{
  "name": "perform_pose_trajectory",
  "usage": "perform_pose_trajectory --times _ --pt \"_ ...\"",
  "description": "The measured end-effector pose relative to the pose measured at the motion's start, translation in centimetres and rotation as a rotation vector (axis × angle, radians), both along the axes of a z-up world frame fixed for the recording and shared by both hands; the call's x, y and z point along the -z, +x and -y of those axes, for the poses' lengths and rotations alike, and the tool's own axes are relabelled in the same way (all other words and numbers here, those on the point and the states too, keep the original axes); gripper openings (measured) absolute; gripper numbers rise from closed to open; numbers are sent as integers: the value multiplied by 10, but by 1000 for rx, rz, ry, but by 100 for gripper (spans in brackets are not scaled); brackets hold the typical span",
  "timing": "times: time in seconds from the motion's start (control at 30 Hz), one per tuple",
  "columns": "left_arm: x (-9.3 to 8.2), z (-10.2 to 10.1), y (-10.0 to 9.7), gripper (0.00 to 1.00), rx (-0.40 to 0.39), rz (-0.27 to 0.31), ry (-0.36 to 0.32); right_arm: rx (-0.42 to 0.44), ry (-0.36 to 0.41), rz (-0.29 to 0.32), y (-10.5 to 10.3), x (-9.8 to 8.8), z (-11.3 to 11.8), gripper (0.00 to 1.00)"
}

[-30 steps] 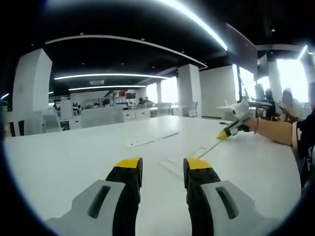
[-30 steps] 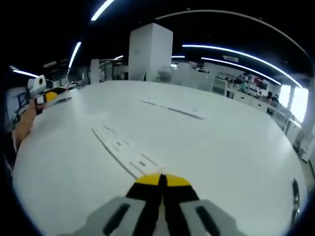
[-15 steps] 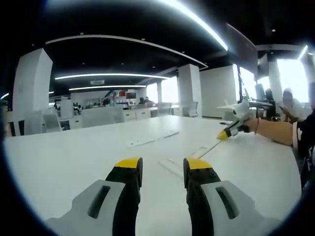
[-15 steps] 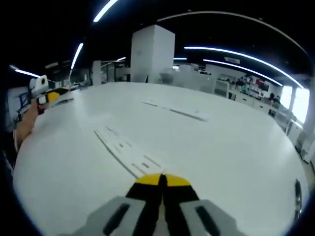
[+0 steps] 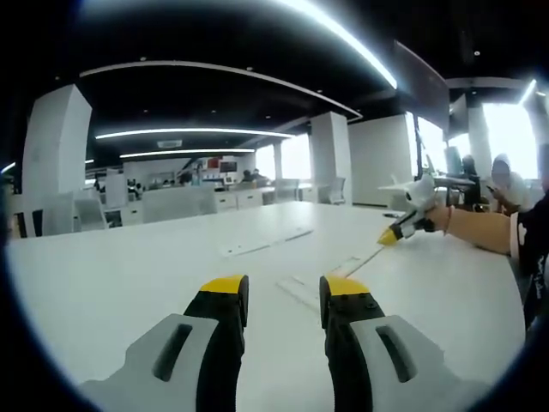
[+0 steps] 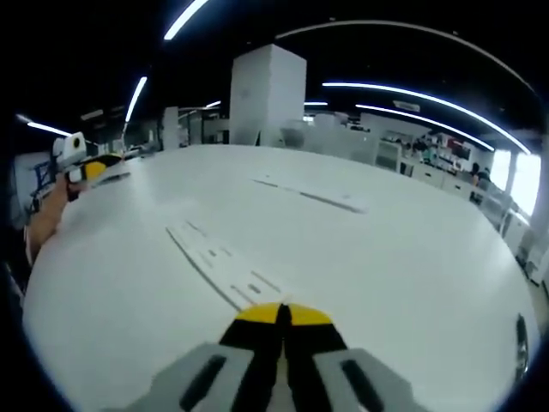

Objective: Locate the socket holder cover, grip the socket holder cover, clip it into the socket holder slot.

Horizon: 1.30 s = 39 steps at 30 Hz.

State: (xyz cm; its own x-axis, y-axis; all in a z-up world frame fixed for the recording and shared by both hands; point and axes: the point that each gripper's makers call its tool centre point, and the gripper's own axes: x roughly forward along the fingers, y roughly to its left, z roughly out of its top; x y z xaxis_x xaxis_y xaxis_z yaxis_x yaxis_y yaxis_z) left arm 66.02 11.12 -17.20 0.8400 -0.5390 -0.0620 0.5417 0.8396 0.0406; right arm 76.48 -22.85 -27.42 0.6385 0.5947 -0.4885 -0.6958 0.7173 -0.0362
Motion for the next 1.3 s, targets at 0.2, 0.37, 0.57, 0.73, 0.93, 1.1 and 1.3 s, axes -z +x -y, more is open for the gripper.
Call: perform_pose_trajectory --times 0.2,0.37,0.57,0.73,0.93,1.1,1.3 --pt "1 0 0 34 0 -1 1 -2 -3 6 -3 1 -3 4" --pt "2 2 -1 34 1 -2 3 0 -5 7 -2 1 -2 4" --pt "2 2 -2 34 2 -2 2 2 -8 12 1 0 -2 4" --pt "2 3 -2 34 1 0 2 2 -21 19 -1 0 -3 4" --pt "1 1 -1 34 -2 1 -1 -7 -39 26 -4 1 -3 4" --pt "0 1 -2 34 -3 4 -4 -25 -35 11 -5 1 -2 4" --pt "-1 -1 0 34 -1 4 -3 -31 -41 13 -6 1 -3 4"
